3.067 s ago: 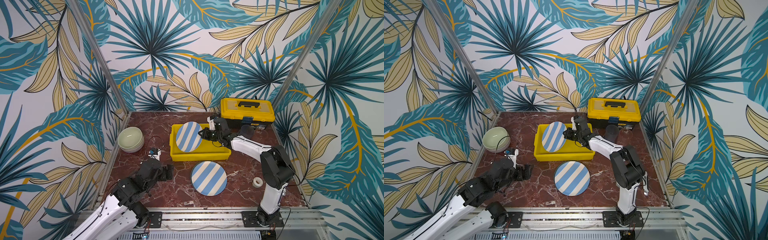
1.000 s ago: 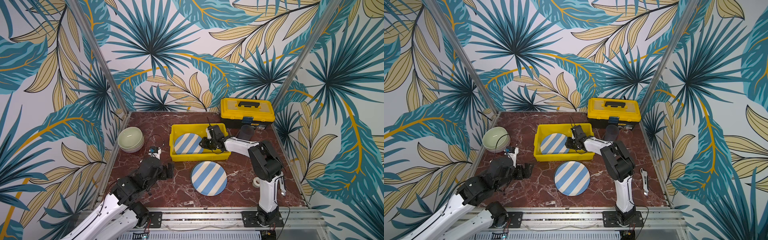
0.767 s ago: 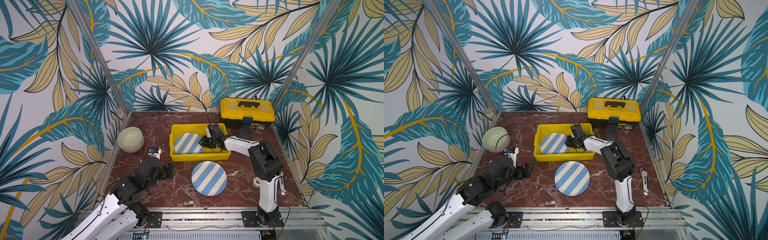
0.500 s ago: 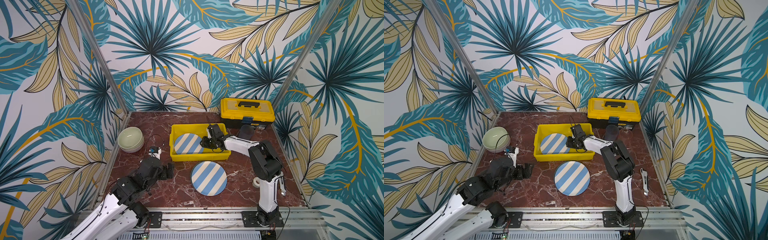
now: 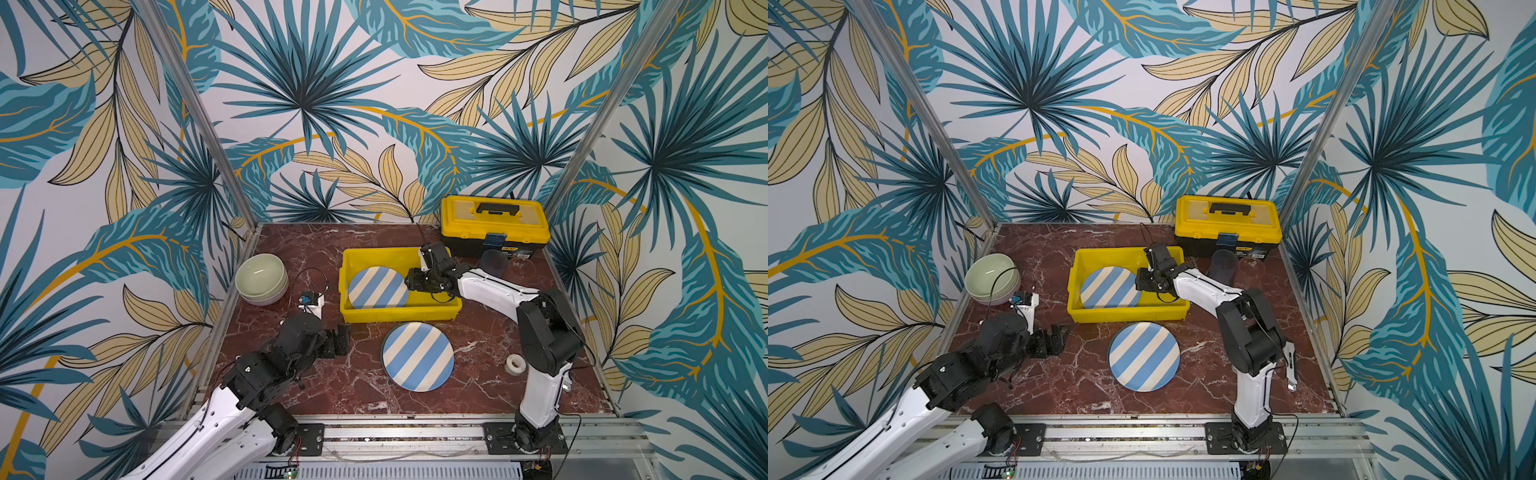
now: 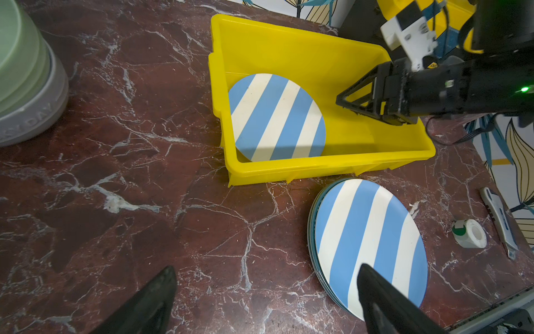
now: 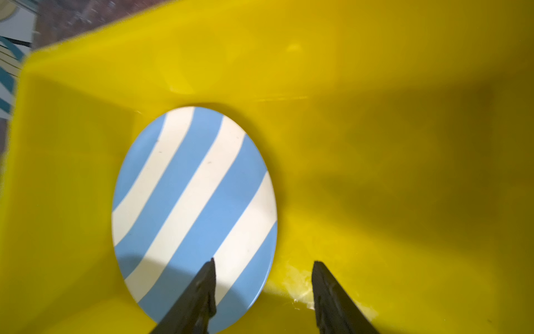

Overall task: Place the mixed dishes into the plastic bin
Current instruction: 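Move both grippers to the remaining striped plate stack on the table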

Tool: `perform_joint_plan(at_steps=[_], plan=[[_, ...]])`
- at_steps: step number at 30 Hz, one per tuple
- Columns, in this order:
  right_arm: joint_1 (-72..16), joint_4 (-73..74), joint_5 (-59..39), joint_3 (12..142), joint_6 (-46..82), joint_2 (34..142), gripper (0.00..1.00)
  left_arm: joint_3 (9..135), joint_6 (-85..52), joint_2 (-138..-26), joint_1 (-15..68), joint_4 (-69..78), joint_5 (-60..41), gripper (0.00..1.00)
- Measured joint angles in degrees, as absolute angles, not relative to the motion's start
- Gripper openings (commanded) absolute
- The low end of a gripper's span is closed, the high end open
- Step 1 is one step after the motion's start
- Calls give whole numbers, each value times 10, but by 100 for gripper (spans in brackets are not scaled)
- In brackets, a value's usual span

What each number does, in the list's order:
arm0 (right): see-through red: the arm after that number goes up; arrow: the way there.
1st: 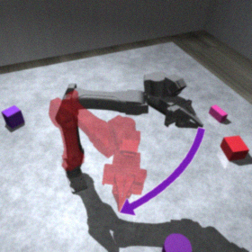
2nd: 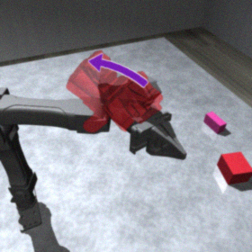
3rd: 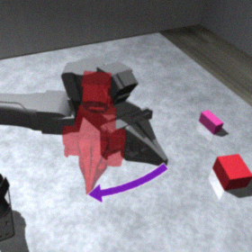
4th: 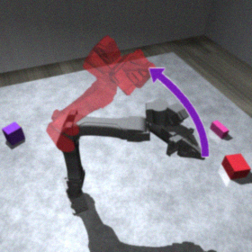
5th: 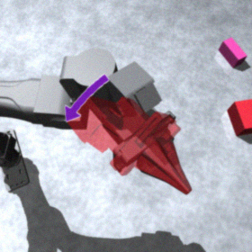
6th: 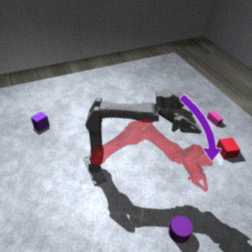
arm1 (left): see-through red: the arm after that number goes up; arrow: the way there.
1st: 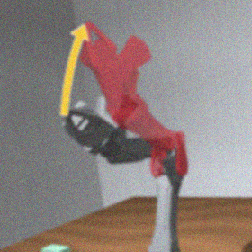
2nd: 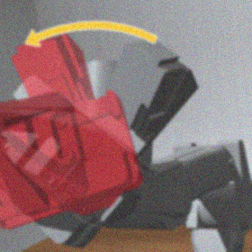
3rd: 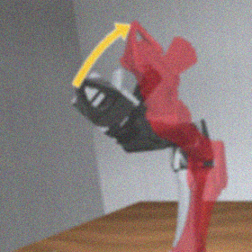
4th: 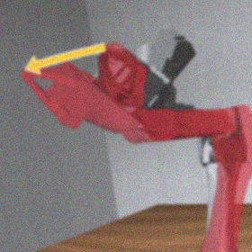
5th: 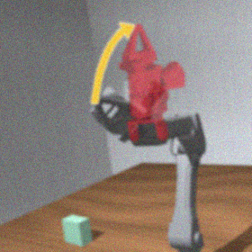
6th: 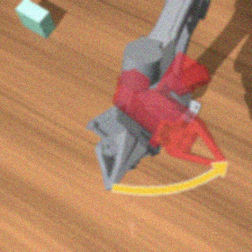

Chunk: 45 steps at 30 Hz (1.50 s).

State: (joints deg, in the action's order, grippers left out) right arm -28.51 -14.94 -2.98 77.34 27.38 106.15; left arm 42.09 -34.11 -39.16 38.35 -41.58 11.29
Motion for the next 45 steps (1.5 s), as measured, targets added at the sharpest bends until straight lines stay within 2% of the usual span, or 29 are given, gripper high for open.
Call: perform_joint_plan(at_steps=[9,16,22,32,34,45], plan=[[-297,-143,-23,657,265,869,59,403,-342,-445,383,-351,39,85],[-322,-171,-13,548,266,706,62,381,-338,-487,383,-294,-30,75],[-326,-221,-13,468,269,608,64,377,-329,-524,383,-262,-79,70],[-327,-278,-13,374,301,527,64,331,-337,-541,383,-200,-123,59],[-327,-283,-13,362,310,524,64,328,-339,-549,383,-192,-130,54],[-327,-270,-25,308,348,523,64,328,-354,-613,425,-159,-125,46]])
